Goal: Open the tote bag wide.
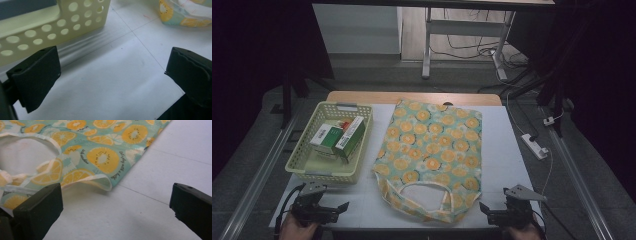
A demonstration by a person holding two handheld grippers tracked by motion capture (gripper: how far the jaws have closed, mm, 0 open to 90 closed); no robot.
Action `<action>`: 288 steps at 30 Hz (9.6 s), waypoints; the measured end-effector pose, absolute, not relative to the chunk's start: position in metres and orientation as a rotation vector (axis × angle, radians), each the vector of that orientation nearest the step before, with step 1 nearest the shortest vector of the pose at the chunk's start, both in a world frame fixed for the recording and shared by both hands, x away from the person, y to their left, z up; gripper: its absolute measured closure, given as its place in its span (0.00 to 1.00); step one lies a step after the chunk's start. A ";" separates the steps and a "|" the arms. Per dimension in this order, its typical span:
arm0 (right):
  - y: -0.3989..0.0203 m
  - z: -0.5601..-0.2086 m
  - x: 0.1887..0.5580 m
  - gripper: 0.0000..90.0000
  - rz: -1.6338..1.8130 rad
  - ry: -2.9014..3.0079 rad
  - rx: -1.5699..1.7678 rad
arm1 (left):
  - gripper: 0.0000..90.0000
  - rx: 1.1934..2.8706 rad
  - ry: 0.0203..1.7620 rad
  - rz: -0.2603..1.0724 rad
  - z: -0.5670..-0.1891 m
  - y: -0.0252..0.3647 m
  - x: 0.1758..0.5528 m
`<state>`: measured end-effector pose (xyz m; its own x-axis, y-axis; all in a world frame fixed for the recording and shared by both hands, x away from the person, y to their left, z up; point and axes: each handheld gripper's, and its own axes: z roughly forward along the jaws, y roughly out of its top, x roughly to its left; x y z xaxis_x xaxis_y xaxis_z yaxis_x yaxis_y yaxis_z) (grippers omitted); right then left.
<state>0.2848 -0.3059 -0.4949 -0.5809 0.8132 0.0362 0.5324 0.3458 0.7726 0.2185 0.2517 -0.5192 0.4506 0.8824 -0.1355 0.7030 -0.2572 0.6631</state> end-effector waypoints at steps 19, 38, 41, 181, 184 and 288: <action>-0.302 -0.495 0.285 0.00 1.080 2.321 1.132 | 0.00 2.031 1.320 0.295 -0.520 0.254 0.220; -0.298 -0.490 0.282 0.00 1.132 2.324 1.083 | 0.00 2.034 1.326 0.279 -0.521 0.254 0.222; -0.296 -0.489 0.282 0.00 1.139 2.326 1.068 | 0.00 2.029 1.328 0.274 -0.521 0.255 0.222; -0.168 -0.472 0.448 0.99 1.172 2.617 0.809 | 0.00 2.007 1.268 0.140 -0.522 0.261 0.227; -0.168 -0.472 0.458 0.99 1.168 2.598 0.821 | 0.00 2.005 1.269 0.140 -0.523 0.261 0.227; -0.143 -0.513 0.405 0.66 0.899 2.762 0.542 | 0.01 2.013 1.297 0.123 -0.524 0.261 0.230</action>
